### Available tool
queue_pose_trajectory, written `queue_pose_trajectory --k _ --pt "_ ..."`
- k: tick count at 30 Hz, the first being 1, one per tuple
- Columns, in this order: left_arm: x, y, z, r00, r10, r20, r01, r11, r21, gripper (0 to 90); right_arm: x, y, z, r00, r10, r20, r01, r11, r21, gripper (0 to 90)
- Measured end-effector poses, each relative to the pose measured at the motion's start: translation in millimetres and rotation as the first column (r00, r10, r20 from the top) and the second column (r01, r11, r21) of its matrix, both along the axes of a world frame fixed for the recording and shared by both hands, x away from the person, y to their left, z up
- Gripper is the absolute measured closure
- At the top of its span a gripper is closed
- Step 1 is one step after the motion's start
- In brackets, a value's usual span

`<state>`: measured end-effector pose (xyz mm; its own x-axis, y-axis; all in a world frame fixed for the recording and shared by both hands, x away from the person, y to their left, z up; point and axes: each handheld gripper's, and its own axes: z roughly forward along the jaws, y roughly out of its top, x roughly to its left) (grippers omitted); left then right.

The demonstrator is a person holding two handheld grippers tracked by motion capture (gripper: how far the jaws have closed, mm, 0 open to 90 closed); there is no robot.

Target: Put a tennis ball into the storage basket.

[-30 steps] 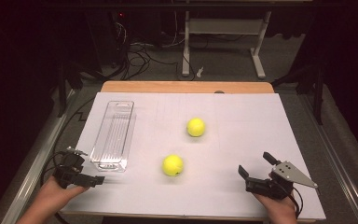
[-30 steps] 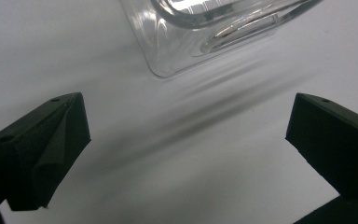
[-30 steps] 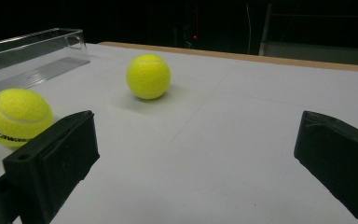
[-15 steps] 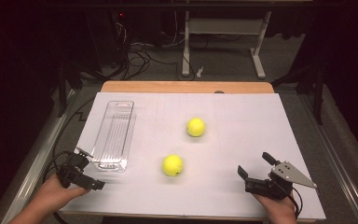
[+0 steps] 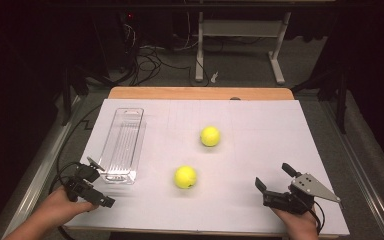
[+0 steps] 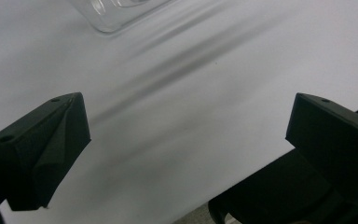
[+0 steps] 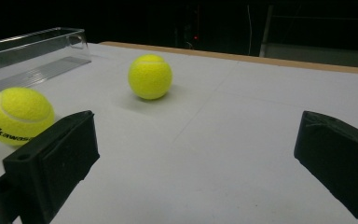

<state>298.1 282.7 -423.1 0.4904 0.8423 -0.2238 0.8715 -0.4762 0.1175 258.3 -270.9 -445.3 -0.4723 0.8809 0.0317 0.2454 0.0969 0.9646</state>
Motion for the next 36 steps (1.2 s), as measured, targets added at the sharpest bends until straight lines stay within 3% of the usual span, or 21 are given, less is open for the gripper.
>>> queue_pose_trajectory --k 5,17,25,32,36 --pt "-0.3 -4.6 -1.3 0.999 -0.023 -0.039 0.023 0.9997 0.006 0.7 -0.2 0.6 0.1 1.0 0.002 0.001 -0.002 1.0 -0.002 0.3" --pt "-6.4 -11.4 -9.4 0.9962 -0.044 -0.076 0.045 0.999 0.009 0.7 0.4 -1.1 0.1 1.0 0.0 0.001 0.0 1.0 0.002 0.3" --pt "-7.1 -17.7 -5.7 0.9959 -0.056 -0.071 0.056 0.9984 -0.009 0.7 0.4 0.3 0.1 1.0 0.003 0.001 -0.003 1.0 0.0 0.3" --pt "-8.8 -35.4 -4.7 0.993 -0.097 -0.067 0.095 0.995 -0.031 0.7 0.3 -1.1 0.2 1.0 -0.001 0.002 0.001 1.0 0.004 0.3" --pt "-10.4 -52.1 -6.0 0.9864 -0.142 -0.082 0.14 0.9896 -0.033 0.7 0.4 -1.5 0.2 1.0 -0.001 0.001 0.001 1.0 0.007 0.3"
